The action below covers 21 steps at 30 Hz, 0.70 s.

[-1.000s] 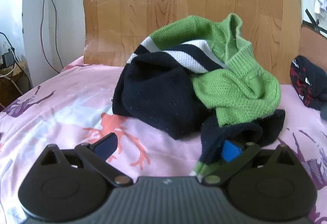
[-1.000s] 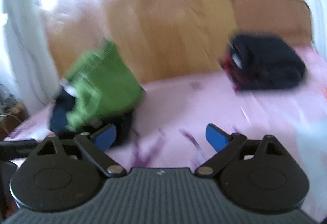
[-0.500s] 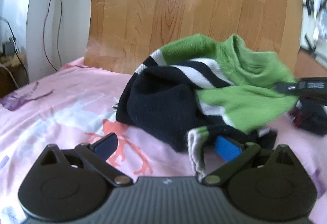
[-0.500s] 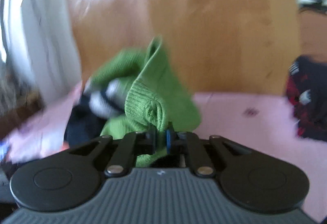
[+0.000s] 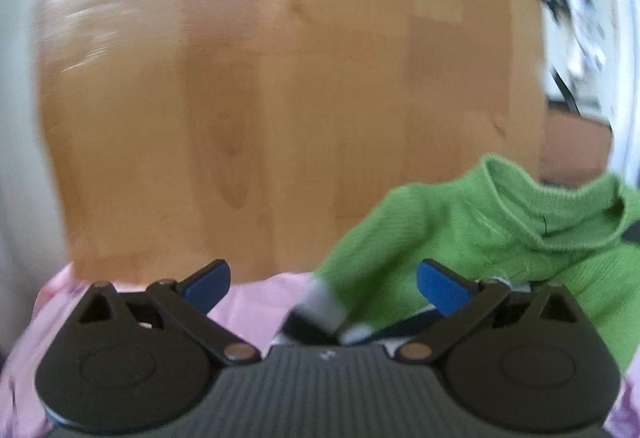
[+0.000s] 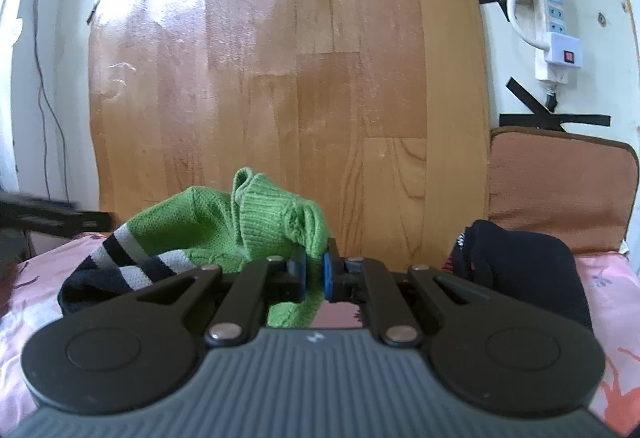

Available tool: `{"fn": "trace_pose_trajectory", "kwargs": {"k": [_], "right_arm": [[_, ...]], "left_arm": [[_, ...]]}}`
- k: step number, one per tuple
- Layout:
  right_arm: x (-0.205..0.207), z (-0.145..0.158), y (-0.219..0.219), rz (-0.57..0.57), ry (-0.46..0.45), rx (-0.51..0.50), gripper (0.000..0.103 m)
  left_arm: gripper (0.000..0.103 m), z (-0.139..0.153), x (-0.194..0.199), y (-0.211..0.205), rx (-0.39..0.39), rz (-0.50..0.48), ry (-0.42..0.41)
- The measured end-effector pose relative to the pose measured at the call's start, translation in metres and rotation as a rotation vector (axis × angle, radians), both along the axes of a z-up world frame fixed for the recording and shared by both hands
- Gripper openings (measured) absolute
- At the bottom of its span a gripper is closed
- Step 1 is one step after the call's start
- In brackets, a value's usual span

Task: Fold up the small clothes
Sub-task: 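Grasp the green sweater collar with the right gripper while the left gripper grasps the sweater, then lift the sweater up with both grippers to shake it out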

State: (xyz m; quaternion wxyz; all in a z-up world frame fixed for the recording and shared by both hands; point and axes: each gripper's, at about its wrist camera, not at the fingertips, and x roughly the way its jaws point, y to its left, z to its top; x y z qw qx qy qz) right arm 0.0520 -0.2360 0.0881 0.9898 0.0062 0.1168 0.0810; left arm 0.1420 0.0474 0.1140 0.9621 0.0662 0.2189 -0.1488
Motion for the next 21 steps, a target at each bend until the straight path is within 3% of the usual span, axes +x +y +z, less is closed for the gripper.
{"fn": "trace_pose_trajectory", "kwargs": {"k": [1, 3, 4, 5, 6, 7, 8, 12, 16, 21], "right_arm": [[-0.001, 0.001, 0.002, 0.007, -0.008, -0.008, 0.011], [-0.003, 0.0, 0.001, 0.018, -0.02, -0.018, 0.011], [-0.004, 0.001, 0.0, 0.024, -0.027, -0.019, 0.011], [-0.004, 0.001, -0.001, 0.029, -0.031, -0.019, 0.011], [-0.004, 0.002, -0.002, 0.032, -0.034, -0.018, 0.011], [-0.004, 0.002, -0.003, 0.034, -0.037, -0.018, 0.011], [-0.004, 0.003, -0.004, 0.033, -0.041, -0.021, 0.011], [-0.006, 0.012, -0.007, 0.006, -0.084, -0.029, 0.01], [-0.023, 0.043, -0.014, -0.03, -0.189, -0.026, 0.01], [-0.056, 0.109, -0.024, -0.04, -0.337, -0.008, 0.01]], "left_arm": [[0.103, -0.004, 0.012, -0.009, 0.04, -0.009, 0.009], [0.1, -0.011, 0.028, -0.017, 0.042, -0.025, 0.051], [0.09, -0.014, 0.038, -0.02, 0.019, -0.045, 0.088], [0.07, -0.018, 0.045, -0.024, 0.006, -0.06, 0.123], [0.057, -0.022, 0.051, -0.028, 0.009, -0.064, 0.156], [0.026, -0.024, 0.055, -0.032, 0.022, -0.053, 0.169], [0.006, -0.025, 0.056, -0.036, 0.035, -0.037, 0.169], [0.006, -0.004, 0.032, -0.031, -0.002, 0.02, 0.046], [0.006, 0.062, -0.022, -0.01, -0.115, 0.051, -0.131], [0.006, 0.15, -0.105, 0.013, -0.236, 0.05, -0.344]]}}
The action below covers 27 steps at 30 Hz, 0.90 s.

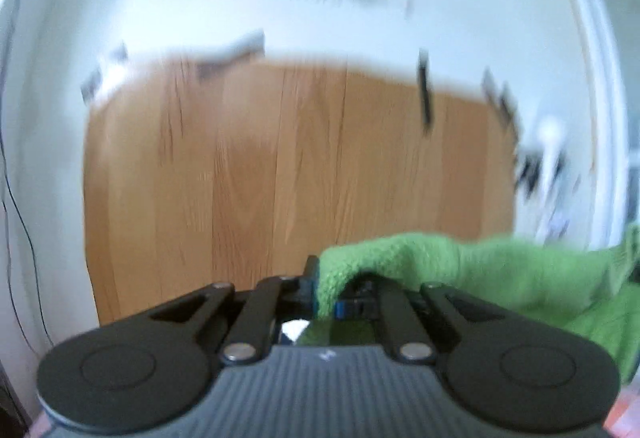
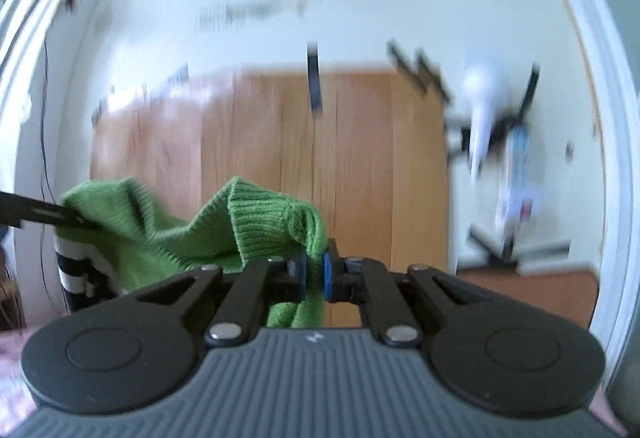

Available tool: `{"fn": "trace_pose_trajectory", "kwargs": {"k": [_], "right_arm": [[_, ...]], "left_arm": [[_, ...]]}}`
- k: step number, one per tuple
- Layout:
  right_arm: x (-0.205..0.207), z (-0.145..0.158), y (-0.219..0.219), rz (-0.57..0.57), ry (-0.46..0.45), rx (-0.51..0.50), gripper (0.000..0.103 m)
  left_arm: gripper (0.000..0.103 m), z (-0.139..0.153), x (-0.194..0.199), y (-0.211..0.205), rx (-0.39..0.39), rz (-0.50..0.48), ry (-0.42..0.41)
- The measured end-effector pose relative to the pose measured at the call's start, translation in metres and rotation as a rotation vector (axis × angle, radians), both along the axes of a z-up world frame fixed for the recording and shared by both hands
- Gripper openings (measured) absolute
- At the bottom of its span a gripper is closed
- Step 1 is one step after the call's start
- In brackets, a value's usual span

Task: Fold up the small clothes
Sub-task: 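Lift the sweater up with both grippers to shake it out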

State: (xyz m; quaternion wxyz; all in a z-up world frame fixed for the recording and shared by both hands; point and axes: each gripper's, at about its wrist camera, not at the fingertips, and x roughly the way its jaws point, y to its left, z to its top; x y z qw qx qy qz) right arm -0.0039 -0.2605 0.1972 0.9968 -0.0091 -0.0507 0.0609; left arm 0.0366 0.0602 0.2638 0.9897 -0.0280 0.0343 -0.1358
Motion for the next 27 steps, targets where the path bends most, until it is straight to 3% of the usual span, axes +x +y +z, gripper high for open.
{"fn": "trace_pose_trajectory", "kwargs": {"k": [6, 9, 13, 19, 24, 25, 27], "right_arm": [[-0.062, 0.093, 0.003, 0.043, -0.181, -0.032, 0.01], [-0.089, 0.13, 0.006, 0.068, -0.212, -0.032, 0.01], [-0.104, 0.157, 0.004, 0.103, -0.18, -0.007, 0.01], [-0.086, 0.137, 0.01, 0.139, -0.069, 0.014, 0.01], [-0.008, 0.089, 0.031, 0.163, 0.111, 0.032, 0.011], [0.013, 0.077, 0.037, 0.162, 0.149, 0.033, 0.011], [0.061, 0.049, 0.052, 0.163, 0.231, 0.046, 0.015]], "left_arm": [[0.006, 0.076, -0.093, 0.001, -0.015, 0.037, -0.21], [0.006, 0.107, -0.124, 0.004, -0.009, 0.046, -0.251], [0.007, 0.121, -0.152, 0.012, 0.031, 0.076, -0.276], [0.008, 0.102, -0.142, 0.018, 0.086, 0.124, -0.191], [0.011, 0.05, -0.059, 0.021, 0.15, 0.222, 0.002], [0.014, 0.031, -0.032, 0.021, 0.161, 0.256, 0.054], [0.037, -0.012, 0.021, 0.019, 0.198, 0.318, 0.158]]}}
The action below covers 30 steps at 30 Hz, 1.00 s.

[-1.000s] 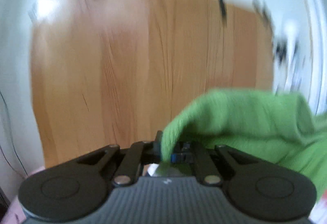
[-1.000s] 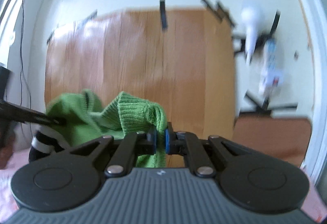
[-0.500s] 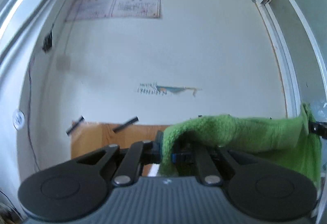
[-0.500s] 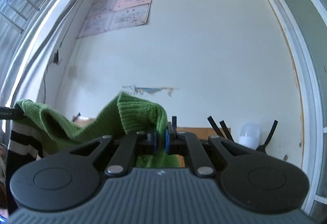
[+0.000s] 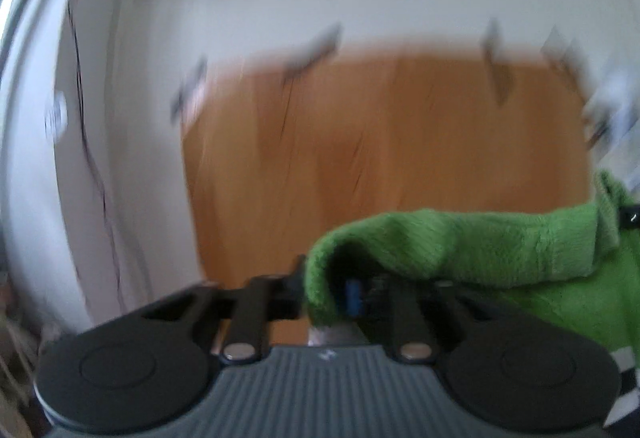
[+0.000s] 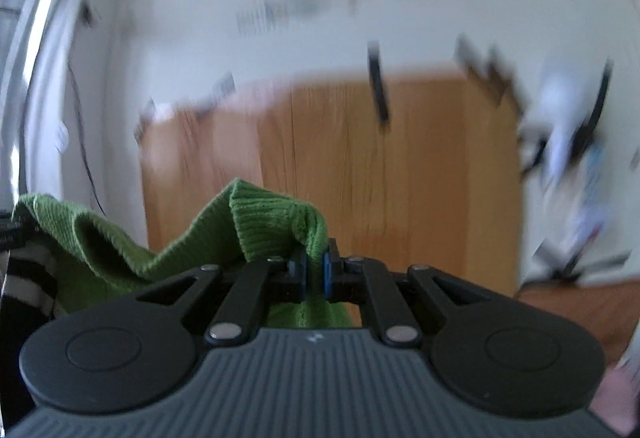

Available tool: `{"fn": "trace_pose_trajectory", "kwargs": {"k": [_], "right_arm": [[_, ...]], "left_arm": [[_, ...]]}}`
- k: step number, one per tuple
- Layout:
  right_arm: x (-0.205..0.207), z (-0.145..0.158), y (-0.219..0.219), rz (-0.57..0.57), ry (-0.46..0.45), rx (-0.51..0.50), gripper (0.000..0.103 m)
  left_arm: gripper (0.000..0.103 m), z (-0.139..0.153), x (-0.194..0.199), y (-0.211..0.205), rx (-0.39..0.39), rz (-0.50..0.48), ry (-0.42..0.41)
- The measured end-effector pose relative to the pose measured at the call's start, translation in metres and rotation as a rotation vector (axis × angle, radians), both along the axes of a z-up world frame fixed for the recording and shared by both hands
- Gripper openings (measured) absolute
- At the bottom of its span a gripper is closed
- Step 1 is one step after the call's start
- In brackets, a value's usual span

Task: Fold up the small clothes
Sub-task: 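Lift the sweater up with both grippers to shake it out, then lower the sweater flat onto the bed with both grippers and open them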

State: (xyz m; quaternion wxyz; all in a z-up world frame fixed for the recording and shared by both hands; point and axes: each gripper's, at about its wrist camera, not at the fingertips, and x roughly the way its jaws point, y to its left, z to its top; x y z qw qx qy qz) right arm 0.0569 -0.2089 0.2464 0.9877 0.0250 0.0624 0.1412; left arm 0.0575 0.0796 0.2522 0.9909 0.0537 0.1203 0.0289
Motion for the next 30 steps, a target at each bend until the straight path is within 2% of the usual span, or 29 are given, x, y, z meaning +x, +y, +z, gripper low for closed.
{"fn": "trace_pose_trajectory", "kwargs": {"k": [1, 2, 3, 4, 5, 7, 10, 12, 13, 15, 17, 19, 20, 21, 22, 23, 25, 26, 28, 29, 30], "right_arm": [[0.034, -0.024, 0.01, 0.013, 0.064, 0.007, 0.018], [0.065, -0.044, 0.022, 0.022, 0.118, -0.013, 0.028], [0.089, -0.066, 0.03, 0.011, 0.159, -0.05, 0.041], [0.115, -0.094, 0.038, -0.037, 0.225, -0.086, 0.044], [0.135, -0.124, 0.039, -0.087, 0.298, -0.096, 0.043], [0.151, -0.168, 0.026, -0.089, 0.416, -0.061, 0.042], [0.134, -0.204, 0.0, -0.076, 0.459, -0.045, 0.043], [0.115, -0.218, -0.012, -0.056, 0.486, -0.026, 0.046], [0.106, -0.219, -0.016, -0.046, 0.497, -0.011, 0.047], [0.091, -0.221, -0.015, -0.018, 0.508, -0.008, 0.059], [0.077, -0.224, -0.01, 0.014, 0.506, -0.035, 0.065], [0.075, -0.229, 0.0, 0.048, 0.519, -0.101, 0.066], [0.077, -0.236, 0.002, 0.053, 0.527, -0.14, 0.065], [0.073, -0.242, 0.003, 0.052, 0.531, -0.174, 0.059], [0.073, -0.247, 0.002, 0.056, 0.542, -0.197, 0.046], [0.074, -0.247, -0.001, 0.059, 0.557, -0.203, 0.012], [0.081, -0.238, -0.021, 0.017, 0.536, -0.166, 0.002], [0.087, -0.231, -0.032, -0.072, 0.48, -0.181, 0.002], [0.107, -0.221, -0.056, -0.396, 0.312, -0.335, 0.002], [0.118, -0.22, -0.068, -0.533, 0.279, -0.377, 0.003], [0.124, -0.216, -0.083, -0.584, 0.299, -0.335, 0.003]], "left_arm": [[0.06, -0.031, 0.033, -0.002, 0.036, 0.021, 0.077], [0.063, -0.058, 0.059, -0.003, 0.08, 0.039, 0.148], [0.06, -0.086, 0.082, -0.003, 0.119, 0.073, 0.227], [0.051, -0.118, 0.101, 0.002, 0.128, 0.123, 0.328], [0.047, -0.139, 0.109, 0.008, 0.097, 0.136, 0.402], [0.049, -0.17, 0.107, 0.026, -0.018, 0.084, 0.48], [0.053, -0.191, 0.089, 0.041, -0.056, 0.089, 0.509], [0.057, -0.192, 0.075, 0.051, -0.124, 0.063, 0.525], [0.06, -0.19, 0.067, 0.055, -0.16, 0.048, 0.528], [0.068, -0.188, 0.048, 0.055, -0.217, 0.012, 0.522], [0.082, -0.183, 0.034, 0.047, -0.247, -0.034, 0.513], [0.083, -0.186, 0.02, 0.032, -0.25, -0.091, 0.518], [0.083, -0.189, 0.015, 0.024, -0.242, -0.114, 0.528], [0.083, -0.192, 0.011, 0.015, -0.232, -0.136, 0.536], [0.083, -0.194, 0.006, 0.007, -0.216, -0.155, 0.543], [0.081, -0.197, 0.003, -0.002, -0.19, -0.163, 0.549], [0.078, -0.206, 0.003, -0.015, -0.129, -0.145, 0.562], [0.078, -0.211, 0.004, -0.018, -0.116, -0.132, 0.576], [0.078, -0.217, 0.01, -0.018, -0.131, -0.11, 0.611], [0.078, -0.218, 0.011, -0.016, -0.14, -0.101, 0.62], [0.078, -0.219, 0.01, -0.016, -0.14, -0.099, 0.617]]}}
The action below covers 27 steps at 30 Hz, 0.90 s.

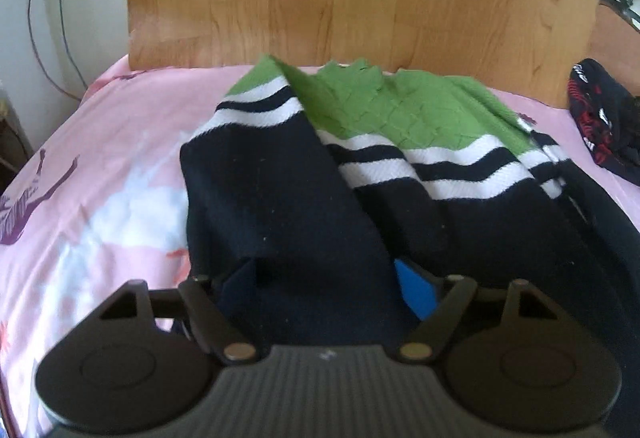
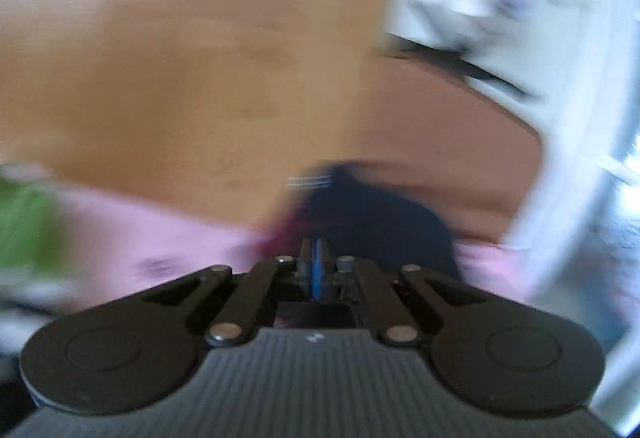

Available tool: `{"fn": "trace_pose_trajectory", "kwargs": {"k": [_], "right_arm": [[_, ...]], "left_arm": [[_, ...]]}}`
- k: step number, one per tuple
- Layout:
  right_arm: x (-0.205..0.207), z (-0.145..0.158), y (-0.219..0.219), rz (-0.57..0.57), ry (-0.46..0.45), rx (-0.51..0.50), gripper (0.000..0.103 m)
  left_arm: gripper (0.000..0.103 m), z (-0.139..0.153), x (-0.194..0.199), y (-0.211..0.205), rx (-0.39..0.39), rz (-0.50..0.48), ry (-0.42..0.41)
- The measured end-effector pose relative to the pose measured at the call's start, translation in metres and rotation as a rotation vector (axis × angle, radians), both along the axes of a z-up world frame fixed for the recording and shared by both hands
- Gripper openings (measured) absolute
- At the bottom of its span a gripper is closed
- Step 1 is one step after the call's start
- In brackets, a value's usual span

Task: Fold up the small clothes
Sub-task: 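Lower the sweater flat onto the bed with both grippers and open them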

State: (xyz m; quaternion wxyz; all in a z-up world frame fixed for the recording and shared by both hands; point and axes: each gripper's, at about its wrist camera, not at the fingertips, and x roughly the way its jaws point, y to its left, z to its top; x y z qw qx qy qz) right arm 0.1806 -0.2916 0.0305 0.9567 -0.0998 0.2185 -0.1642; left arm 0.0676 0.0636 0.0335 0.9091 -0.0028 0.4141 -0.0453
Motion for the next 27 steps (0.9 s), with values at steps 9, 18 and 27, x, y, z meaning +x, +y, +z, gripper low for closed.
{"fn": "trace_pose_trajectory", "kwargs": {"k": [9, 18, 27], "right_arm": [[-0.016, -0.007, 0.034, 0.441, 0.168, 0.444, 0.061], [0.023, -0.029, 0.057, 0.426, 0.303, 0.477, 0.01], [0.059, -0.026, 0.047, 0.14, 0.162, 0.087, 0.016]], "left_arm": [[0.049, -0.009, -0.005, -0.012, 0.105, 0.03, -0.04], [0.019, 0.015, -0.011, 0.024, 0.005, 0.088, -0.067], [0.015, 0.03, 0.019, 0.084, 0.031, 0.268, -0.09]]}}
